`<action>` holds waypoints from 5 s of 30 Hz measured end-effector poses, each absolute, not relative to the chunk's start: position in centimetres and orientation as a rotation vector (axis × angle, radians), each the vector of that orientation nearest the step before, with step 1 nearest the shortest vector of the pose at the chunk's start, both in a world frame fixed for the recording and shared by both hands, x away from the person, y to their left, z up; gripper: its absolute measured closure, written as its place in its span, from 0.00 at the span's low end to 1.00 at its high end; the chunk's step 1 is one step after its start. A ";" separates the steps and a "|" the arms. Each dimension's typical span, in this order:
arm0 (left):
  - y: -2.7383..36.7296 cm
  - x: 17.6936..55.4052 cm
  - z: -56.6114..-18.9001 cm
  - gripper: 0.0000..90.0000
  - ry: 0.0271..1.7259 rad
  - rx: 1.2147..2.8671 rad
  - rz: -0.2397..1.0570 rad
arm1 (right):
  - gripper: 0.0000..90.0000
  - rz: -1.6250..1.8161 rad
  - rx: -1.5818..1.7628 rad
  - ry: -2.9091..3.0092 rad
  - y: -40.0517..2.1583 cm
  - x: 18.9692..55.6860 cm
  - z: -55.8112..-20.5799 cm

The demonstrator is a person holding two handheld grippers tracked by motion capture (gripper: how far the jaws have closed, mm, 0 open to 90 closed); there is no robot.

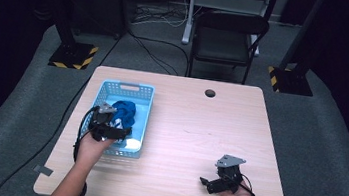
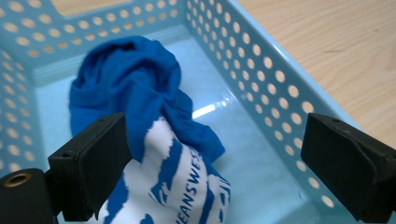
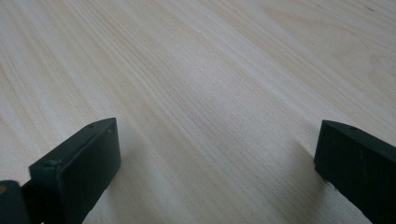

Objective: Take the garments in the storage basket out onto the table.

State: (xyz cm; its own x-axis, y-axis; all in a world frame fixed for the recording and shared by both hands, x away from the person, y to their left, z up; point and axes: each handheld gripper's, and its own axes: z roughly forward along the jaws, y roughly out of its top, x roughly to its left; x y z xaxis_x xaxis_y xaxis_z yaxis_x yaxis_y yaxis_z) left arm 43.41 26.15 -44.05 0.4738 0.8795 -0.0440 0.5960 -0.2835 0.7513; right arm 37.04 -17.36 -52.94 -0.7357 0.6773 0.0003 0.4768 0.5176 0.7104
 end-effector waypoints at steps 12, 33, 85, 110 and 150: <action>26.1 45.2 -43.5 0.08 1.255 2.001 0.462 | 0.00 1.036 0.969 2.485 -17.4 37.0 -52.9; 26.1 47.8 -43.6 0.11 1.367 2.019 0.406 | 0.00 1.037 0.967 2.485 -17.4 37.0 -52.9; 26.3 52.5 -47.8 0.16 1.655 2.078 0.334 | 0.00 1.043 0.965 2.489 -17.4 37.0 -52.9; 26.3 52.9 -48.2 0.47 1.669 2.100 0.334 | 0.00 1.043 0.965 2.489 -17.4 37.0 -52.9; 26.2 48.8 -43.3 0.68 1.366 2.004 0.439 | 0.00 1.040 0.963 2.489 -17.4 37.0 -52.9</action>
State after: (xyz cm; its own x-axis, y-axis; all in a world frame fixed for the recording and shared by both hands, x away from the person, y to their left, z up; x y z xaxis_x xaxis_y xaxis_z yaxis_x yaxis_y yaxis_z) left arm 48.78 26.23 -43.32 0.3967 0.9136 -0.0893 0.6903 -0.2328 0.6850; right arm 36.97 -17.41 -52.94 -0.7399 0.6727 0.0015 0.4737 0.5194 0.7112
